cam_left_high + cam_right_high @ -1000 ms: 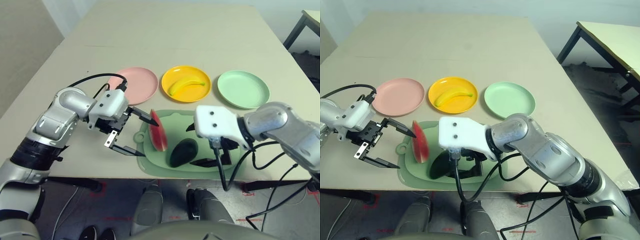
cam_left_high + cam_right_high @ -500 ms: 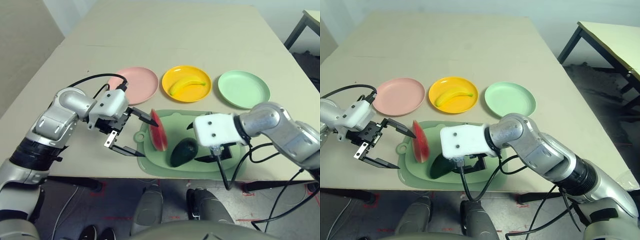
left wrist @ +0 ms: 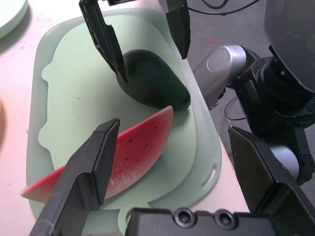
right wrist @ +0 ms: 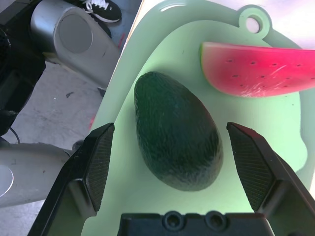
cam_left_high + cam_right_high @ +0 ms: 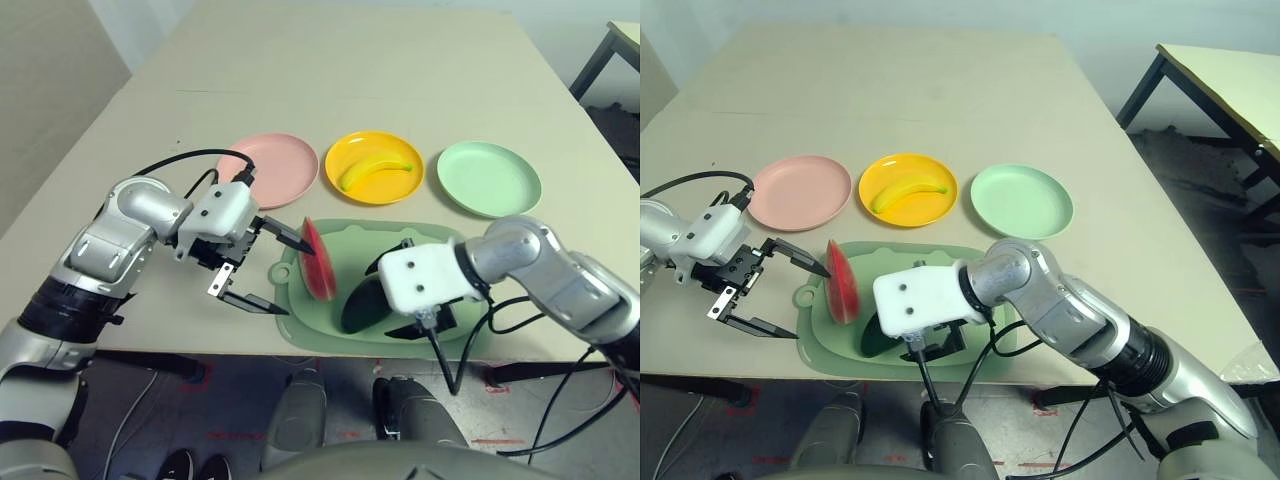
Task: Place the fruits into color-matched plates.
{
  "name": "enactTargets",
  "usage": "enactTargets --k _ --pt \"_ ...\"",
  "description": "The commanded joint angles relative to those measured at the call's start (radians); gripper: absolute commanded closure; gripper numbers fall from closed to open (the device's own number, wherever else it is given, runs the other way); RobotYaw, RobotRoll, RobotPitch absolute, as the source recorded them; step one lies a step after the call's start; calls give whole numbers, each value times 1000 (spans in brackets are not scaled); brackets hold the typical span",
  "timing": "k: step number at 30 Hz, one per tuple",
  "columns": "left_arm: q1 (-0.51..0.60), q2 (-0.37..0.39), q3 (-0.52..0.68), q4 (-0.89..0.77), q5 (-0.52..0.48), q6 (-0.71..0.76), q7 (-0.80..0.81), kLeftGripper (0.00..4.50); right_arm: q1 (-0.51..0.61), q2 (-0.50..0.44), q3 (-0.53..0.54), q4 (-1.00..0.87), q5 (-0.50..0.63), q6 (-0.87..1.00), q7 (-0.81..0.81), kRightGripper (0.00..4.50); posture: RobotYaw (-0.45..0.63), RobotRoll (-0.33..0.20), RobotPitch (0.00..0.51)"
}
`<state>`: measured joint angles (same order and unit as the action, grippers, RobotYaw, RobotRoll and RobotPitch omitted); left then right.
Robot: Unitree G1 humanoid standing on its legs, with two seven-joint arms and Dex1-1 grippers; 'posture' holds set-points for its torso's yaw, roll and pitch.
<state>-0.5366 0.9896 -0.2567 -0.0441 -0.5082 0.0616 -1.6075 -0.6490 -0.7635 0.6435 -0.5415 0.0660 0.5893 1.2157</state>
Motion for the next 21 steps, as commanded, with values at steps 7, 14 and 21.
enactTargets --k 7,14,21 --pt "11 -1 -3 -30 11 7 -7 0 16 15 25 12 -46 -11 15 42 222 0 152" --pt "13 1 3 -39 12 15 -7 0 35 29 31 22 -59 -13 16 42 222 0 152" --pt "13 0 9 -50 14 29 -7 0 42 52 38 59 -78 -33 17 42 227 0 151"
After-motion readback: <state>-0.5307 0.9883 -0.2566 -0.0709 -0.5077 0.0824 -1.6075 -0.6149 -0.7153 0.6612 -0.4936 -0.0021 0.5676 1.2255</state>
